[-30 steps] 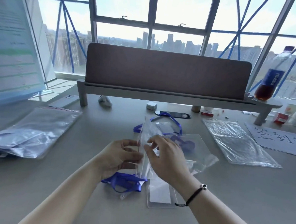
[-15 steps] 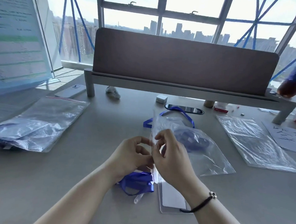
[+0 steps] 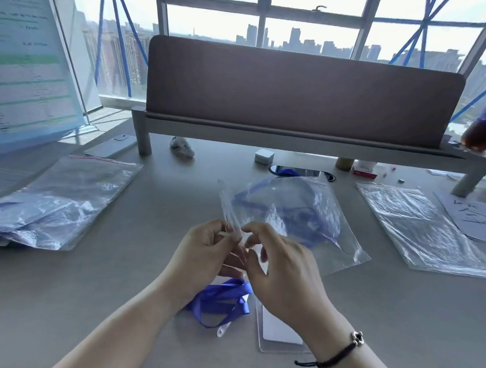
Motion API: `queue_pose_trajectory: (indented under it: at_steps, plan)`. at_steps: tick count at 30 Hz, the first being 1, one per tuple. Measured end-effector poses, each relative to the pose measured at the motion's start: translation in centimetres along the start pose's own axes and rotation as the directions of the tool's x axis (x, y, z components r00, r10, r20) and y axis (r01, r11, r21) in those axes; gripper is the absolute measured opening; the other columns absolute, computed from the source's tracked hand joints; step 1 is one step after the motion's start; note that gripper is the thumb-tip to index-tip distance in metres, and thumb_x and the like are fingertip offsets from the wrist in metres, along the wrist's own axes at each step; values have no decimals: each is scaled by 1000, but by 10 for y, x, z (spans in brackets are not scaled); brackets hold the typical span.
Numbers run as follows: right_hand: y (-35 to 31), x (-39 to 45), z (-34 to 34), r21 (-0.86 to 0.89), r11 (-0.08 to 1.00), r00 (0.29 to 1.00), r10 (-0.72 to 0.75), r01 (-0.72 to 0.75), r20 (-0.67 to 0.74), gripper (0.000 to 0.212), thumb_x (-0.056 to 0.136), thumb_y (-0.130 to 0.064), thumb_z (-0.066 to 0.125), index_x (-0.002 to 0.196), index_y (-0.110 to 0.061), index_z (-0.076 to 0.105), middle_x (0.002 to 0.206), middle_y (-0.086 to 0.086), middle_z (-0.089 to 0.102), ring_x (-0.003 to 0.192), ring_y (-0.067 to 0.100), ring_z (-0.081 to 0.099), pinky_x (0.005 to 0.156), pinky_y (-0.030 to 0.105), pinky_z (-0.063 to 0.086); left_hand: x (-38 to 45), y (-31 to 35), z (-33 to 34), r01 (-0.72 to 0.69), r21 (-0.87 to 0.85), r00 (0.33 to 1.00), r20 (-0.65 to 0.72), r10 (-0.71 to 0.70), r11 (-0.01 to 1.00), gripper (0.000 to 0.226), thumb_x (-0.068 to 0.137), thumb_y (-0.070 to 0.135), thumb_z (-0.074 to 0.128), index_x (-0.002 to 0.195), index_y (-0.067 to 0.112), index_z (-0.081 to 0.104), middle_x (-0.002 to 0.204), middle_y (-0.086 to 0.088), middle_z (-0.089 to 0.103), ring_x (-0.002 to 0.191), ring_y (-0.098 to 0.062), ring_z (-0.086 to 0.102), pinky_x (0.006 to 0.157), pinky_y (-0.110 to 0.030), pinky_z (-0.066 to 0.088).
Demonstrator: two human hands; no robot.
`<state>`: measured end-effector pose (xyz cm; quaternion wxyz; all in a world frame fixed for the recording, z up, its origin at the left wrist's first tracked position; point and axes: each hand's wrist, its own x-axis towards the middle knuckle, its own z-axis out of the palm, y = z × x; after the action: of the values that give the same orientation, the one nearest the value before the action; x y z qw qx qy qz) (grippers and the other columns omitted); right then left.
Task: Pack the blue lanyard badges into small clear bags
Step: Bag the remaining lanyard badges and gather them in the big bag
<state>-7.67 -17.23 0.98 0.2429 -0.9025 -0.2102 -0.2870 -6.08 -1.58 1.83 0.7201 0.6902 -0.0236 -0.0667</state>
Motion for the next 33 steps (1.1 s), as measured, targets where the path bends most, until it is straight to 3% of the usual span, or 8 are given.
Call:
queue_pose_trajectory:
  at_steps: [8, 14, 18, 20, 22, 25, 29, 33]
  plan:
    - [16, 5, -10, 38, 996, 933, 87, -78, -349, 19, 84, -3, 70, 97, -17, 70, 82, -11, 65, 60, 10, 52, 51, 33, 49, 1, -5, -1, 32, 141, 997, -70, -23, 989, 18, 97, 2, 54, 109, 13, 62, 74, -18, 73, 65, -31, 72, 66, -40, 62]
    - [19, 6, -10, 179, 975, 932, 185, -134, -311, 11, 86, -11, 74, 93, -19, 72, 83, -13, 58, 62, 5, 50, 56, 34, 49, 3, -5, -5, 14, 355, 998, -67, 10, 935, 41, 89, 4, 54, 121, 29, 55, 67, -7, 73, 55, -21, 65, 57, -34, 57]
    - [26, 9, -12, 258, 929, 920, 323, -265, -222, 11, 86, -15, 72, 89, -26, 73, 64, -11, 57, 58, 13, 53, 57, 35, 50, 1, -10, -8, -89, 575, 991, -27, 128, 813, 32, 85, 11, 55, 96, 41, 52, 57, 0, 57, 49, -14, 45, 58, -32, 43]
    - [34, 11, -15, 300, 895, 896, 397, -330, -199, 12, 88, -16, 70, 88, -28, 73, 62, -10, 58, 54, 15, 52, 55, 33, 49, 2, -11, -10, -119, 672, 986, -10, 169, 731, 35, 86, 16, 56, 98, 49, 54, 67, 7, 61, 53, -12, 46, 61, -34, 47]
    - [41, 14, -18, 363, 858, 869, 452, -363, -201, 17, 89, -13, 69, 88, -30, 74, 62, -11, 59, 52, 14, 50, 55, 30, 47, 2, -12, -12, -104, 678, 990, 2, 139, 728, 43, 90, 21, 57, 112, 58, 55, 83, 23, 65, 56, -6, 53, 69, -31, 51]
    - [48, 17, -24, 457, 812, 830, 505, -364, -237, 22, 90, -9, 67, 88, -30, 74, 54, -14, 53, 48, 9, 44, 53, 24, 40, 3, -14, -15, -89, 671, 995, 21, 102, 736, 50, 92, 27, 61, 130, 57, 53, 95, 23, 66, 63, -2, 58, 78, -25, 53]
    - [49, 17, -29, 501, 802, 821, 503, -326, -271, 19, 92, -8, 65, 89, -25, 75, 52, -14, 49, 48, 8, 42, 52, 16, 35, 0, -18, -15, -102, 677, 994, 41, 101, 729, 54, 88, 19, 59, 127, 55, 56, 98, 21, 66, 68, -2, 60, 75, -20, 52]
    - [47, 16, -29, 495, 815, 827, 482, -301, -290, 18, 92, -7, 65, 90, -23, 75, 52, -15, 49, 48, 7, 41, 52, 15, 34, 2, -20, -15, -100, 648, 991, -2, 133, 755, 37, 91, 20, 61, 113, 50, 66, 87, 20, 71, 69, -1, 62, 68, -14, 48]
